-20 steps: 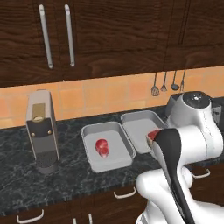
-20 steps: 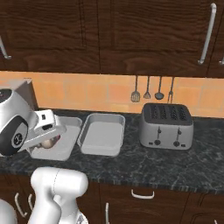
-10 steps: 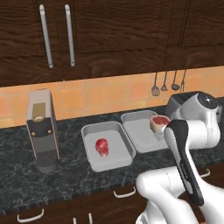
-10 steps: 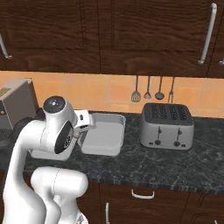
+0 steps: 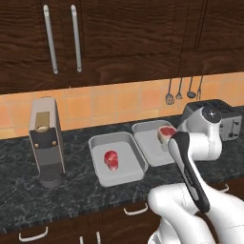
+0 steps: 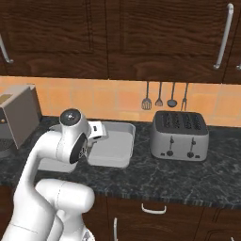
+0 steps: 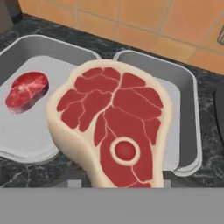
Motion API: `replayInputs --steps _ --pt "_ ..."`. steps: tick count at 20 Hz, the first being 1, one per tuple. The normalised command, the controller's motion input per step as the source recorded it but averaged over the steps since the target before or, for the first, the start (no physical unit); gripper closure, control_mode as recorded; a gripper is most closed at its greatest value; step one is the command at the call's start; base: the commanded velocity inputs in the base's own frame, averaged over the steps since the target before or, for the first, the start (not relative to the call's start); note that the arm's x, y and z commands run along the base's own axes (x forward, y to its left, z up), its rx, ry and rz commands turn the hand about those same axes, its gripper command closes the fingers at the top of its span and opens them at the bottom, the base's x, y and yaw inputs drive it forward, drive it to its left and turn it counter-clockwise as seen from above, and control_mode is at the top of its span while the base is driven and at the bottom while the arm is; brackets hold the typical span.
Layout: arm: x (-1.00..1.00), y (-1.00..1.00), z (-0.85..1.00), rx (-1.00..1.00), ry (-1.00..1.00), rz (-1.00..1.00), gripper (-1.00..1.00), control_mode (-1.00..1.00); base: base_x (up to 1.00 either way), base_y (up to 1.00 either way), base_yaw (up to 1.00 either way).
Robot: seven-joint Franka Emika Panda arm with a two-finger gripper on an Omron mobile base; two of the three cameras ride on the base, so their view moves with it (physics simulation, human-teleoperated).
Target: Place one avocado and one steak in each tupperware on the nearby counter, to pack two identical lunches.
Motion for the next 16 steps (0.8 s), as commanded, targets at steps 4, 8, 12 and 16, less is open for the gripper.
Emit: replayInputs --steps 4,8,12,16 --pt "0.57 -0.05 -0.39 0.00 0.12 0.00 1.00 -1.00 0.00 0.00 0.00" --pt "0.69 -0.16 -0.48 0.00 0.03 0.03 1.00 -1.00 0.00 0.00 0.00" --pt "0.58 -0.16 -0.32 0.01 0.00 0.03 1.00 -1.00 0.00 0.00 0.00" --pt "0.53 -0.02 -0.23 0.00 0.01 0.01 1.00 -1.00 0.00 0.00 0.00"
